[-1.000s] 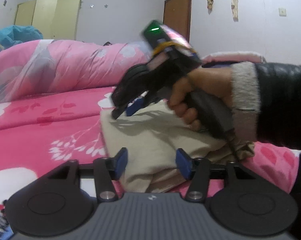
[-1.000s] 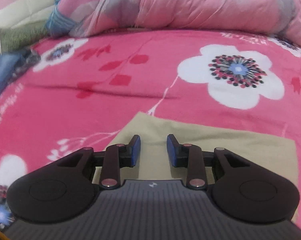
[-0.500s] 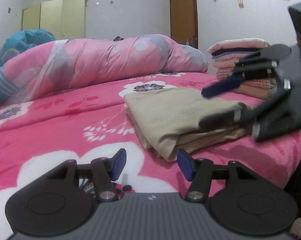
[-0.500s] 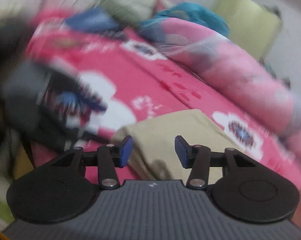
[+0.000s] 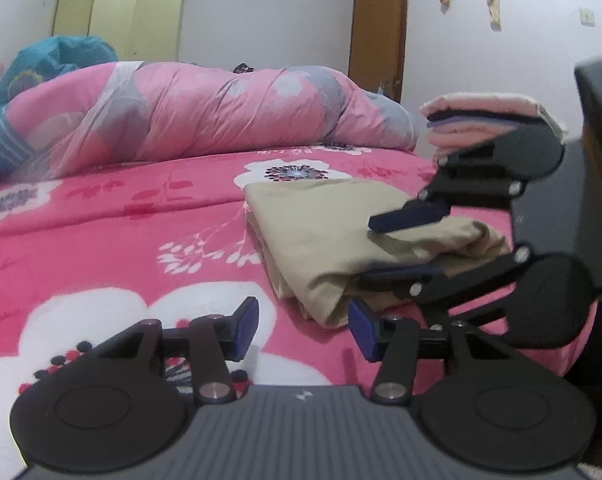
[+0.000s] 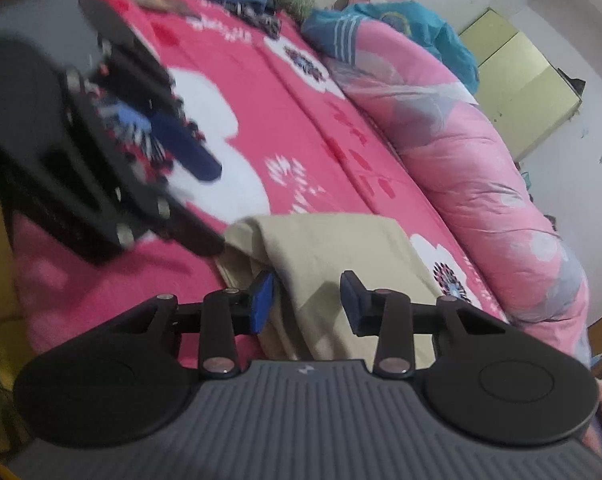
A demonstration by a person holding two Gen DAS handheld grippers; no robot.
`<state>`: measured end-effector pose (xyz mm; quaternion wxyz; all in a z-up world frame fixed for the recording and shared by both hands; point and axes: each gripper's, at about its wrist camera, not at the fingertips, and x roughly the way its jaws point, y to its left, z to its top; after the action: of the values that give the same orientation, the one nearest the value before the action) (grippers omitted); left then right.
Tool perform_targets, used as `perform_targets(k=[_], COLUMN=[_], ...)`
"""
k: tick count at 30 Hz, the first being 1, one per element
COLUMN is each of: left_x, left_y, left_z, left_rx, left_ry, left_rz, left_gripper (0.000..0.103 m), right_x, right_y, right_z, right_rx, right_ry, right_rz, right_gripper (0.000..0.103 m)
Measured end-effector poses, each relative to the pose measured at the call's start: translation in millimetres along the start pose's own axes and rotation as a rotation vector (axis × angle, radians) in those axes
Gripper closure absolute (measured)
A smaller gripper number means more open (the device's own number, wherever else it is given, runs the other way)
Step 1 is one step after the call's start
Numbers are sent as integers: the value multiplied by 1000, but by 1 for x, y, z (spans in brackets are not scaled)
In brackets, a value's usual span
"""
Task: Fold clothes
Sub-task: 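Grasp the trouser bundle edge with the right gripper beside the left gripper, then grasp the bundle edge with the left gripper while the right gripper holds it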
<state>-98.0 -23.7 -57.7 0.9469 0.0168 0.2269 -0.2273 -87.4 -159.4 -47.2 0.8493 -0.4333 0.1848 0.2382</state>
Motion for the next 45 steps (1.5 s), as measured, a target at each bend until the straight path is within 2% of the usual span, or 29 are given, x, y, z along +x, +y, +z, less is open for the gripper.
perform_targets(k=[1, 3, 6, 10, 18, 21, 29, 34, 36, 39, 43, 45], left_x=[-1, -4, -3, 7, 24, 26, 37, 49, 48, 46, 44, 44], left_y=[3, 11, 24, 29, 26, 29, 28, 21, 19, 21, 25, 24], left_z=[0, 0, 0, 2, 2, 3, 9, 14, 16, 17, 17, 17], left_rx=[-12, -44, -95, -82, -46, -74, -96, -91, -97, -112, -135, -144], left_ry=[-7, -21, -31, -36, -35, -40, -36, 20, 24, 28, 28, 30], left_rz=[-4, -21, -67, -84, -130, -150, -186, -109, -101, -104, -108, -107], left_gripper=[52, 52, 52, 54, 55, 56, 56, 53, 54, 54, 55, 55], right_x=[2, 1, -2, 0, 2, 3, 5, 3, 1, -2, -6, -4], right_y=[-1, -13, -32, -49, -61, -65, -66, -66, -65, -64, -50, -43], right_z=[0, 2, 2, -5, -10, -11, -13, -13, -13, -15, -15, -14], right_rx=[10, 101, 244, 372, 452, 480, 484, 482, 461, 417, 278, 216], right_ry=[5, -9, -33, -41, -56, -61, -63, -80, -81, -80, -61, -46], right_rz=[-8, 1, 48, 117, 158, 174, 192, 210, 201, 194, 170, 160], right_gripper=[80, 92, 94, 94, 94, 94, 94, 94, 94, 91, 75, 74])
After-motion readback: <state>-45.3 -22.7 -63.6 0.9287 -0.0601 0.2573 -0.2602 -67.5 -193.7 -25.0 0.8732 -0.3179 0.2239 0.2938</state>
